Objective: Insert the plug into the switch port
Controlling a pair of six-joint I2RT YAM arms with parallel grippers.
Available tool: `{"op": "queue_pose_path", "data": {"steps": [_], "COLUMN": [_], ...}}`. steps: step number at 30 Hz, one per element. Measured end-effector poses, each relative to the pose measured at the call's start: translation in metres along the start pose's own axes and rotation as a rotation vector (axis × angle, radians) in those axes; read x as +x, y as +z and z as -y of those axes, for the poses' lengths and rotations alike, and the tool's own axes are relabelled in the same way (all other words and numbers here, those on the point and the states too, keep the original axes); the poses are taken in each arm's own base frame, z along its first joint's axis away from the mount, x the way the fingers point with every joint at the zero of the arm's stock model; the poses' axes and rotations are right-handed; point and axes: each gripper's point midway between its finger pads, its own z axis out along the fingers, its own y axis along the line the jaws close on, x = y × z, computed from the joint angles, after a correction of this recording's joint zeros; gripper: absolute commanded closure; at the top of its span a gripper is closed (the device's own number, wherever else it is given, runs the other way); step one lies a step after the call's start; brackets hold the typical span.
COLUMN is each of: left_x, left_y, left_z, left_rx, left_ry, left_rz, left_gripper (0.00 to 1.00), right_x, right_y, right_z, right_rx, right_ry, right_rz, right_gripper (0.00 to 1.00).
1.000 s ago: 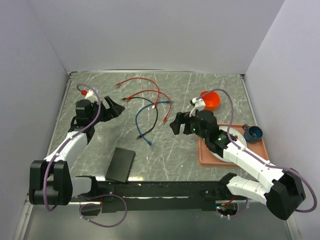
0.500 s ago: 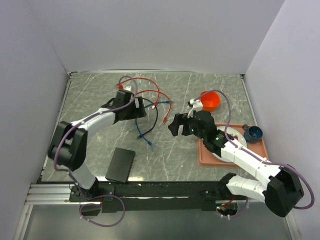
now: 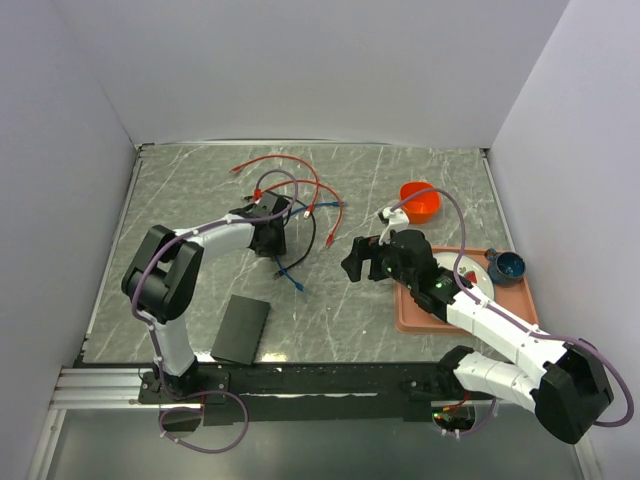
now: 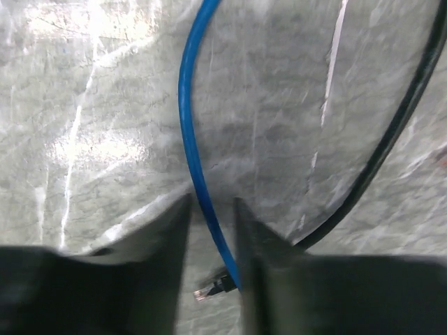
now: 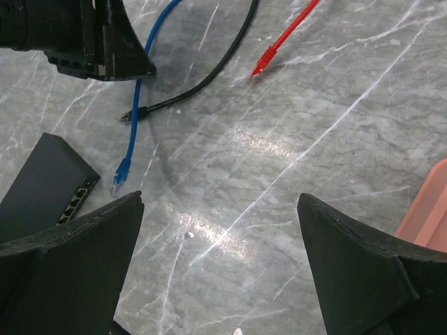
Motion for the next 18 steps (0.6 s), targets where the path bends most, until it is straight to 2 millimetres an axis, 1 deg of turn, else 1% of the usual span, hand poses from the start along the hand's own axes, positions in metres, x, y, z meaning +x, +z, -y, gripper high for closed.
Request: {"op": "queue_pose_path", "data": {"steps": [1, 2, 3, 9, 12, 14, 16, 18], "left_x": [0.002, 0.003, 0.004, 0.003, 0.005, 0.004, -0.001, -0.009], "left_y": [0.000, 0.001, 0.002, 0.001, -0.004, -0.013, -0.027, -0.048], "left_z": [0.000, -0.001, -0.002, -0.001, 0.005, 0.016, 0.027, 0.042], "left_rx": [-0.003, -0.010, -0.015, -0.009, 0.036, 0.096, 0.160, 0.248], "left_ry": [0.004, 0.016, 0.018, 0.071, 0.103, 0.131, 0.148, 0.164], "left_rz": [-0.006, -0.008, -0.008, -0.011, -0.023, -0.026, -0.010, 0.021], "left_gripper": [0.76, 0.89, 0.99, 0.99, 0.99, 0.99, 0.99, 0.99], "right_x": [0.000, 0.000, 0.000, 0.000, -0.002, -0.004, -0.005, -0.005], "right_y": [0.000, 0.000, 0.000, -0.001, -0.005, -0.009, -0.014, -0.019], "right_z": [0.000, 0.000, 0.000, 0.000, -0.004, -0.011, -0.021, -0.033], "right_rx": [0.000, 0.000, 0.000, -0.001, -0.025, -0.067, -0.126, -0.201], "right_ry": [0.000, 0.000, 0.000, -0.005, -0.019, -0.033, -0.054, -0.073], "right_rz": [0.000, 0.000, 0.000, -0.001, 0.007, 0.016, 0.024, 0.023], "right_gripper": [0.00, 0.00, 0.00, 0.00, 0.00, 0.00, 0.00, 0.00]}}
